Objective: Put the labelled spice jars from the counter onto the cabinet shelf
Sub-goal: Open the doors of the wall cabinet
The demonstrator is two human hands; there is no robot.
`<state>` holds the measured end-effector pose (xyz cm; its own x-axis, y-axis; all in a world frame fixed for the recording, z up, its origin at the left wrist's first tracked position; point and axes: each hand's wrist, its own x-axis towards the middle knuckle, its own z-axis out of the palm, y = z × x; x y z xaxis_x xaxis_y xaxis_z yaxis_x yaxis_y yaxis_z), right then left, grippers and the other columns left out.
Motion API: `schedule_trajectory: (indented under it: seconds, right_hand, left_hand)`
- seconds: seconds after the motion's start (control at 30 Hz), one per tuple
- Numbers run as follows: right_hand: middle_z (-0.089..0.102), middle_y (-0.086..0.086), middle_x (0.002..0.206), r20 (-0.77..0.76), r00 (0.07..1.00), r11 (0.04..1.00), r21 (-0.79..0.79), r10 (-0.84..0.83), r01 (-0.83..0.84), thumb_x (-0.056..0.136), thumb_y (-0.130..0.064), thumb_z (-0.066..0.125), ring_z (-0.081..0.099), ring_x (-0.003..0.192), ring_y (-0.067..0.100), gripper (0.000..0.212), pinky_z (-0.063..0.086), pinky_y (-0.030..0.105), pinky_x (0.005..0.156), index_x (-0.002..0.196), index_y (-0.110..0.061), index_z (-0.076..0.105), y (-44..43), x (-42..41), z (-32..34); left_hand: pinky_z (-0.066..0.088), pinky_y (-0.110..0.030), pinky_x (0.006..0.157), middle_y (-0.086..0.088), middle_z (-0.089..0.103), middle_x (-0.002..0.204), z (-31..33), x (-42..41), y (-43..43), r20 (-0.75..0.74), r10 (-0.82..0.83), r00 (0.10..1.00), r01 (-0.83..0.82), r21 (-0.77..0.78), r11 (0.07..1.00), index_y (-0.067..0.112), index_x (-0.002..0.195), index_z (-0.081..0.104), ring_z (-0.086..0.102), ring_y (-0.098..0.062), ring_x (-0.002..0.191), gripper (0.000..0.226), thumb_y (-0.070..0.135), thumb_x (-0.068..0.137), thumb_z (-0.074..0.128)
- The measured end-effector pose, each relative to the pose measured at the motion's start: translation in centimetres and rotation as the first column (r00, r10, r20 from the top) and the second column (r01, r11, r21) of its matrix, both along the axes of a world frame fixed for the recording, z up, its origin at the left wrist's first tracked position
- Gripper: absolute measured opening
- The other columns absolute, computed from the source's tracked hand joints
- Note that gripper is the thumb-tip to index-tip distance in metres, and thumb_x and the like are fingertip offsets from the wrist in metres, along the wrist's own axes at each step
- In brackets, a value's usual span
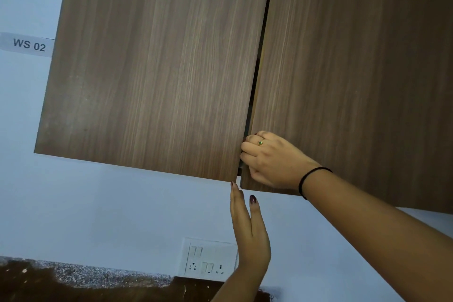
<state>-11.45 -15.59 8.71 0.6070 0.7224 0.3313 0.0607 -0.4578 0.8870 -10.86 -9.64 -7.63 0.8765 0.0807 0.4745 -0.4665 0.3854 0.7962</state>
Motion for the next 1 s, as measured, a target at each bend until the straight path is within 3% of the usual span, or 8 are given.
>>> schedule_trajectory:
  seconds: [0.1,0.2,0.3,0.4,0.53,0.63,0.77,1.0]
  right_hand:
    - [0.056,0.004,0.097,0.042,0.999,1.0,-0.008,-0.009,0.009,0.1,-0.027,0.029,0.056,0.091,0.023,0.041,0.047,0.041,0.085,0.1,-0.012,0.067,0.3,-0.4,-0.2]
    - [0.054,0.003,0.095,0.063,0.998,1.0,-0.021,0.012,-0.011,0.102,-0.025,0.026,0.055,0.088,0.022,0.044,0.047,0.04,0.081,0.094,-0.012,0.068,0.4,-0.7,-0.3]
    - [0.055,0.001,0.09,0.095,0.993,0.997,-0.026,0.072,-0.07,0.102,-0.026,0.027,0.056,0.085,0.021,0.046,0.047,0.039,0.08,0.085,-0.014,0.069,0.5,-1.3,-0.2]
    - [0.059,0.002,0.088,0.132,0.978,0.987,-0.021,0.159,-0.158,0.101,-0.026,0.036,0.061,0.093,0.022,0.042,0.049,0.039,0.089,0.08,-0.015,0.071,0.4,-2.0,-0.4]
    - [0.069,0.001,0.093,0.148,0.965,0.973,0.054,0.216,-0.226,0.099,-0.026,0.046,0.063,0.114,0.022,0.033,0.035,0.038,0.115,0.087,-0.014,0.075,0.2,-2.7,-1.1]
    - [0.069,0.0,0.086,0.141,0.96,0.961,0.103,0.242,-0.257,0.1,-0.025,0.047,0.066,0.101,0.019,0.034,0.036,0.036,0.114,0.085,-0.013,0.075,0.2,-3.3,-1.4]
    - [0.066,0.002,0.081,0.138,0.96,0.96,0.111,0.242,-0.258,0.099,-0.023,0.048,0.065,0.09,0.02,0.035,0.04,0.036,0.11,0.081,-0.011,0.075,0.5,-4.6,-1.3]
    - [0.066,0.003,0.079,0.135,0.966,0.962,0.132,0.22,-0.238,0.099,-0.023,0.042,0.063,0.082,0.023,0.04,0.04,0.034,0.107,0.08,-0.009,0.074,0.8,-7.9,-1.1]
  left_hand:
    - [0.037,-0.025,0.108,0.012,0.033,0.156,0.3,-1.2,0.3,-0.092,-0.092,0.992,0.083,-0.096,0.992,0.038,0.147,0.031,0.037,-0.002,0.134,0.052,0.047,0.097,0.041]
    - [0.038,-0.022,0.105,0.009,0.051,0.144,0.7,-2.1,0.9,-0.164,-0.304,0.938,0.259,-0.249,0.933,0.039,0.133,0.048,0.048,-0.006,0.129,0.053,0.067,0.088,0.045]
    - [0.033,-0.035,0.115,-0.005,0.053,0.145,1.9,-2.9,2.1,-0.178,-0.599,0.781,0.478,-0.447,0.756,0.019,0.14,0.048,0.049,-0.02,0.134,0.048,0.046,0.104,0.034]
    - [0.035,-0.041,0.114,-0.018,0.051,0.143,2.3,-2.8,3.4,-0.123,-0.762,0.636,0.577,-0.581,0.575,0.005,0.142,0.043,0.051,-0.031,0.132,0.059,0.047,0.104,0.031]
    - [0.04,-0.046,0.109,-0.027,0.058,0.133,2.1,-2.4,4.7,-0.116,-0.852,0.51,0.659,-0.584,0.474,-0.008,0.134,0.049,0.054,-0.038,0.127,0.065,0.047,0.104,0.03]
    - [0.043,-0.047,0.103,-0.033,0.061,0.126,2.2,-2.5,5.1,-0.116,-0.894,0.432,0.729,-0.538,0.422,-0.013,0.127,0.052,0.054,-0.042,0.126,0.065,0.045,0.105,0.031]
    - [0.035,-0.047,0.112,-0.033,0.055,0.133,3.0,-3.4,5.8,-0.113,-0.926,0.361,0.769,-0.526,0.364,-0.012,0.123,0.052,0.046,-0.041,0.135,0.064,0.045,0.104,0.032]
    - [0.029,-0.046,0.118,-0.032,0.046,0.143,3.4,-6.2,5.9,-0.139,-0.922,0.362,0.756,-0.535,0.377,-0.013,0.138,0.041,0.042,-0.038,0.138,0.075,0.052,0.103,0.031]
